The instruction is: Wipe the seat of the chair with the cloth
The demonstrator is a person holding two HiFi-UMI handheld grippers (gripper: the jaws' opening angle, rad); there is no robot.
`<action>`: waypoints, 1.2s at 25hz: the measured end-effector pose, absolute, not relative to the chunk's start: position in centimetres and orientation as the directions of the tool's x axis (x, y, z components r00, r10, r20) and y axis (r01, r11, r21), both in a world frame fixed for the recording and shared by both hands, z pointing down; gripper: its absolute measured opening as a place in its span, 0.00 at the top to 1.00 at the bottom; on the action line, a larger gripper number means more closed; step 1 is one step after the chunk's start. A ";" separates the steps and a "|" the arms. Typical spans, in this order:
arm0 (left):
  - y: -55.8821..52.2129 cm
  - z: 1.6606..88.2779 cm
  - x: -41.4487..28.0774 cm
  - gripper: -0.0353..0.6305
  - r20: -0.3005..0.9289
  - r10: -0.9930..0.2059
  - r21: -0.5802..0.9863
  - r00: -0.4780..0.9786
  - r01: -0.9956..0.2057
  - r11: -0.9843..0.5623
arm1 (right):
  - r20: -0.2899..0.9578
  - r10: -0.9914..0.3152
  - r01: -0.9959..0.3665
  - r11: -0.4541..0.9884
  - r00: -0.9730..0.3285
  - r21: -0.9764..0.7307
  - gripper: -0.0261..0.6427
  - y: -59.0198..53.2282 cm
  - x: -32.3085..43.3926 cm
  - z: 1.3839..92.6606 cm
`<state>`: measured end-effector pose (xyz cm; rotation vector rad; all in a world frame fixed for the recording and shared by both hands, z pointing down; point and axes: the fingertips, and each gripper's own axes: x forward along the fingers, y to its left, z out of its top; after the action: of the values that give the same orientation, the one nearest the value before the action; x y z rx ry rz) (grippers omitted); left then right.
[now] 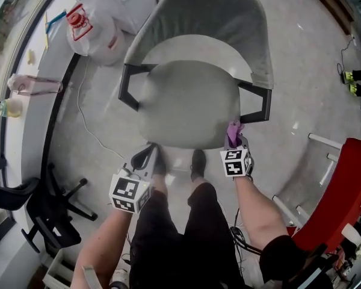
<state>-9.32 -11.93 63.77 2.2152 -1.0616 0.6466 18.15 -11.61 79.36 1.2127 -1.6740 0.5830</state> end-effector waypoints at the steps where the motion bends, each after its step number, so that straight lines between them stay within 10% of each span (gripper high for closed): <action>1: -12.0 63.8 -9.4 0.95 0.642 -0.518 0.296 0.566 -0.806 -0.513 | 0.893 -0.446 -0.905 0.401 -0.057 0.143 0.91 -11.6 17.8 79.7; 30: -13.6 63.5 -18.5 0.95 0.628 -0.551 0.304 0.550 -0.825 -0.477 | 0.905 -0.361 -0.926 0.368 -0.225 -0.084 0.91 -12.3 0.8 82.5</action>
<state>-18.49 -13.59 63.53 2.2001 -1.1035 0.6089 0.76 -12.31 82.46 1.1347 -1.7722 0.8294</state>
